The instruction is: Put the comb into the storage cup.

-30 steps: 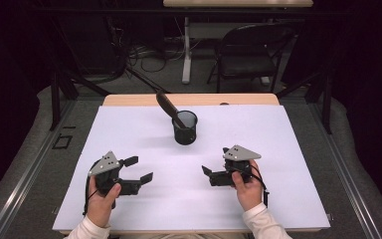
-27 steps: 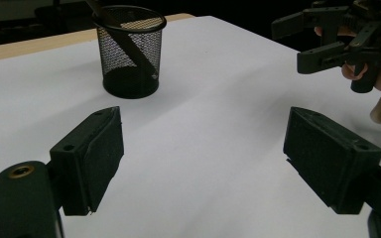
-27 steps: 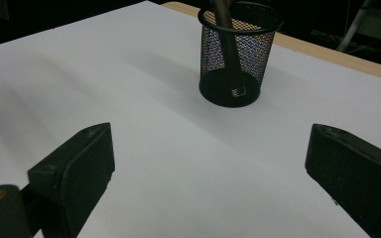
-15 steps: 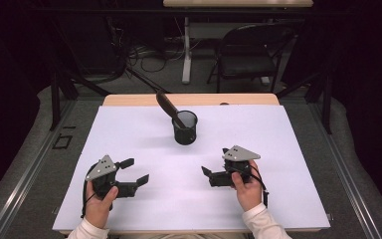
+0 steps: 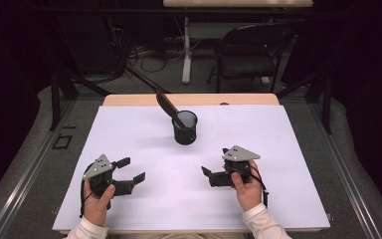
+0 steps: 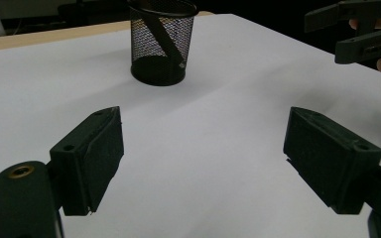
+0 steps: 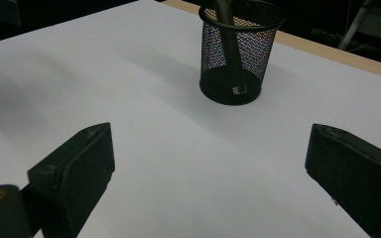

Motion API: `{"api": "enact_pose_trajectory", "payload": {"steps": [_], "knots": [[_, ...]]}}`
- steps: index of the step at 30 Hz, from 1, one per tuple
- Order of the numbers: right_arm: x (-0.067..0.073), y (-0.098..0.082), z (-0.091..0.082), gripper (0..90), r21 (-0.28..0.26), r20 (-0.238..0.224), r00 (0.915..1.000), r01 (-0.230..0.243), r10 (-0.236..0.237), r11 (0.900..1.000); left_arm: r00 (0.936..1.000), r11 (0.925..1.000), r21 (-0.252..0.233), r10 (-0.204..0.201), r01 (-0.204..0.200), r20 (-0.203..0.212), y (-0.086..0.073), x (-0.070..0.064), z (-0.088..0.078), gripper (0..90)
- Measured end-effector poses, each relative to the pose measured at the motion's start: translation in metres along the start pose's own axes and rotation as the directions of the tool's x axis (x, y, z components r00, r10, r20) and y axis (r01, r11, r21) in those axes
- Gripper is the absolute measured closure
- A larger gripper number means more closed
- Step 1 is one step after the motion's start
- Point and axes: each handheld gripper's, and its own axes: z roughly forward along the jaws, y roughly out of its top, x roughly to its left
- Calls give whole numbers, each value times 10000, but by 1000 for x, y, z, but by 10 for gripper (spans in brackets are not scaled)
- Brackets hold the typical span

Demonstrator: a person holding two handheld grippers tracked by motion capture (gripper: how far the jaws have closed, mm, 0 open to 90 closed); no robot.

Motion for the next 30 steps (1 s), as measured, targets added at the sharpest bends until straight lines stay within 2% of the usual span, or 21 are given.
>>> {"api": "enact_pose_trajectory", "payload": {"steps": [30], "knots": [[0, -1, 1, 51, 53, 6, 10000, 22, -22, 10000, 10000, 10000, 81, -50, 50, -51, -5, 4, 3, 161]]}}
